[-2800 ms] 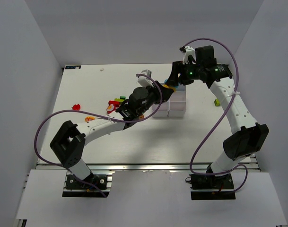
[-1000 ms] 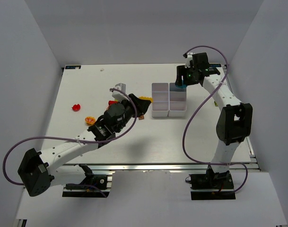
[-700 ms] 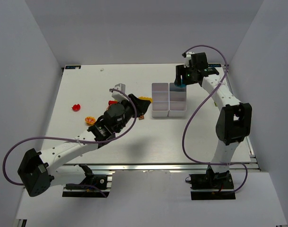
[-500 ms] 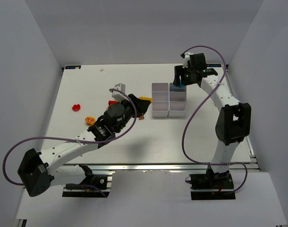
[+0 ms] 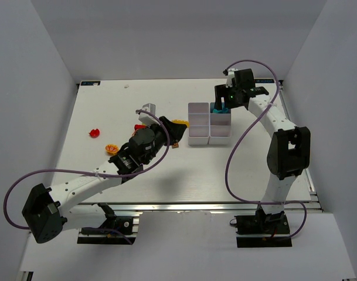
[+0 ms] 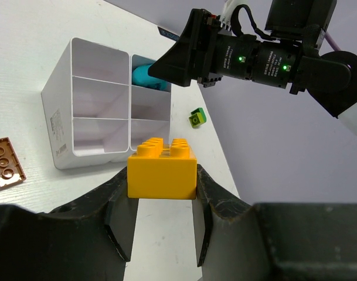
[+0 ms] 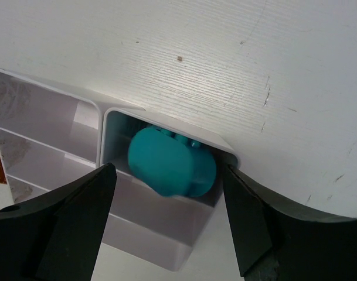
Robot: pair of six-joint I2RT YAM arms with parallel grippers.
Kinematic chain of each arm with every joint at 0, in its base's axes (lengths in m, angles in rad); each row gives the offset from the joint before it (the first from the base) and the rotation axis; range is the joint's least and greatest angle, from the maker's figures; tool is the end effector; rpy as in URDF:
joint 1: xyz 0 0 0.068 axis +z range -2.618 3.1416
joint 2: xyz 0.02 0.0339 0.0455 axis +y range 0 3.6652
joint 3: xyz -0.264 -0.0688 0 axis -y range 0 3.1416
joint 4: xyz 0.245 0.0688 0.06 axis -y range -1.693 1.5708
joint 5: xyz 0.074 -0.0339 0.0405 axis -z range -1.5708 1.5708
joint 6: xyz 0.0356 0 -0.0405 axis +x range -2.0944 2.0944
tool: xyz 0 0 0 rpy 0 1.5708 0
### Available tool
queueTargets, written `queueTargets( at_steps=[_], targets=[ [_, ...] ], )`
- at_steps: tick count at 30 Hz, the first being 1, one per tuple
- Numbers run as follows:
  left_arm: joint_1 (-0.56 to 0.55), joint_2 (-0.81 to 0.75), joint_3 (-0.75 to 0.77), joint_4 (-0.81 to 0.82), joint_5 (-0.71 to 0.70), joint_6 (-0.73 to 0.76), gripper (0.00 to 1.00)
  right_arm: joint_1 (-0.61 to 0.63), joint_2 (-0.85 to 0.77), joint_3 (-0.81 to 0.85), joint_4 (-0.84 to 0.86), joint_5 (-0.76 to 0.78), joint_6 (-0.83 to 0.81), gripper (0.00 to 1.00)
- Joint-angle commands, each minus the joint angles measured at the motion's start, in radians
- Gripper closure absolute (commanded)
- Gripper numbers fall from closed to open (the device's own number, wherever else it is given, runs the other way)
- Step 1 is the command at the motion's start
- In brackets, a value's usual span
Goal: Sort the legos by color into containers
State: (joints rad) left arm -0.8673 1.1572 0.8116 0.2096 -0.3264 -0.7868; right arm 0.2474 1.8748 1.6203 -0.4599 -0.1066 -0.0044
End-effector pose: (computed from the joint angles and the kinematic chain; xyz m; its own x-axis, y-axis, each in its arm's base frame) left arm 0.1843 -0.1996 0.3141 -0.4279 -0.5324 -0.7304 0.3028 0.6769 -0.6709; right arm 0.4198 0.1099 0.2901 -0.6338 -0.1646 -0.7558 -0.3242 0.9436 0.0664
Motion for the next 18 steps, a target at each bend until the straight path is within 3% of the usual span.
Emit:
queueTargets(
  at_steps=[1,2,4,10,13,16,17,18],
  targets=[
    [-0.004,-0.01,-0.002,0.008,-0.002,-0.003,0.87,0.001,-0.028,-0.003,0.04,0.008,-0.026,0.2],
    [-0.004,-0.01,-0.002,0.008,-0.002,-0.003,0.87,0.001,-0.029,-0.004,0.04,0.008,-0.028,0.15],
    [-0.004,-0.008,-0.002,0.011,0.0,-0.003,0.87,0.001,-0.035,-0.007,0.04,0.008,-0.028,0.14],
    [-0.004,0.007,0.021,0.013,0.006,0.001,0.87,0.0,-0.088,-0.005,0.041,0.008,-0.037,0.2],
    [0.002,0.042,0.055,0.019,0.027,0.001,0.87,-0.005,-0.149,-0.017,0.056,-0.004,-0.066,0.34],
    [0.028,0.114,0.098,0.022,0.09,-0.014,0.88,-0.028,-0.21,-0.031,0.056,-0.028,-0.097,0.65],
    [0.036,0.14,0.141,0.014,0.11,-0.02,0.89,-0.036,-0.226,-0.037,0.05,-0.037,-0.104,0.79],
    [0.048,0.166,0.167,0.008,0.128,-0.026,0.89,-0.052,-0.253,-0.04,0.043,-0.059,-0.12,0.85]
  ],
)
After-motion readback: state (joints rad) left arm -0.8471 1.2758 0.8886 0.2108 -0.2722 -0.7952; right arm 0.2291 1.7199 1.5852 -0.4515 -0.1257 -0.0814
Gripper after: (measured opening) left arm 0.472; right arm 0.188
